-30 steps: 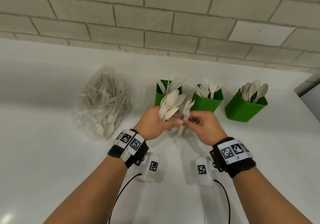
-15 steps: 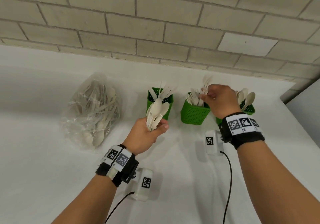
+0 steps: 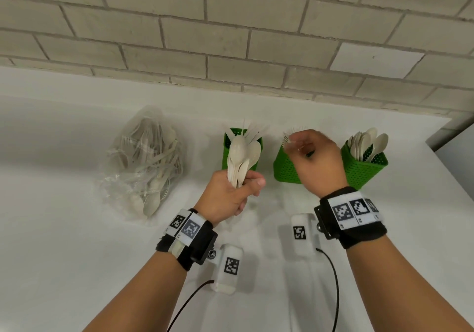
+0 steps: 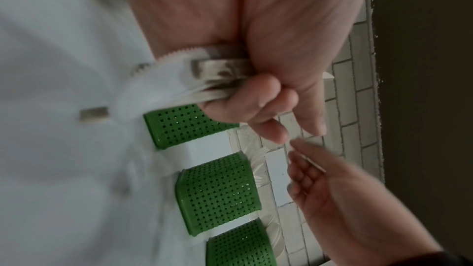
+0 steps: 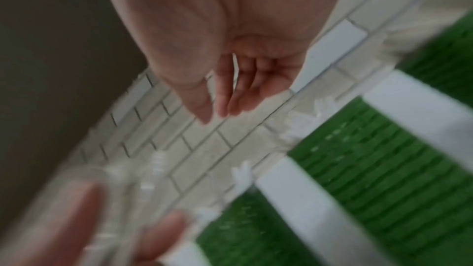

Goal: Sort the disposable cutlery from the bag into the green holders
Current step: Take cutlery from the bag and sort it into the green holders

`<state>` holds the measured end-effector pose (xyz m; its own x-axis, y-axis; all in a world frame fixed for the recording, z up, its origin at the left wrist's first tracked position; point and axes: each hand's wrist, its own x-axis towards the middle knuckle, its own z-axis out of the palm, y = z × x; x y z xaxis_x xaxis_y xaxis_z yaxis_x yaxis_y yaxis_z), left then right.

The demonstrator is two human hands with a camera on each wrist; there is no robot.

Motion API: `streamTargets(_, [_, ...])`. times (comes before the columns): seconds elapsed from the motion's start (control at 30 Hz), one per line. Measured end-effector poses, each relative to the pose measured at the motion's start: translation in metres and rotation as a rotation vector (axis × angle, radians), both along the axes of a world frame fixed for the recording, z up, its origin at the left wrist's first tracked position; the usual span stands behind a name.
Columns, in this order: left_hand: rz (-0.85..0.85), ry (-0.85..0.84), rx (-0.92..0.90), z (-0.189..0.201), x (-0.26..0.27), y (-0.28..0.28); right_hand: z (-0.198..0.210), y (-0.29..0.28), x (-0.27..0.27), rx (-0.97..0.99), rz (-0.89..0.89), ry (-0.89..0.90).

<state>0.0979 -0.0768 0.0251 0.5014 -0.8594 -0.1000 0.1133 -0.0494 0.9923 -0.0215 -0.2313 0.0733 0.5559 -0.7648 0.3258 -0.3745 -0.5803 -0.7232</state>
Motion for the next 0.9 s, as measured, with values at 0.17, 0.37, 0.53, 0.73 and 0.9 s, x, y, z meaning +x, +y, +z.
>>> streamTargets(0.17, [-0.106,0.036,-0.032,0.006,-0.005,-0.003,0.005,0.037,0.012,0.263,0.308,0.061])
streamTargets(0.37, [-0.11,0.137,-0.038,0.008,-0.003,0.003,0.007,0.023,0.009,0.248,0.069,-0.164])
streamTargets(0.53, [-0.043,0.133,-0.03,0.005,-0.002,-0.001,0.023,0.024,0.007,0.034,0.097,-0.144])
streamTargets(0.73, [0.011,0.128,-0.056,0.011,-0.004,-0.003,0.015,0.036,0.011,0.04,0.353,0.091])
streamTargets(0.9, [-0.027,0.107,-0.036,0.018,-0.004,-0.004,-0.002,0.048,0.019,0.249,0.296,-0.011])
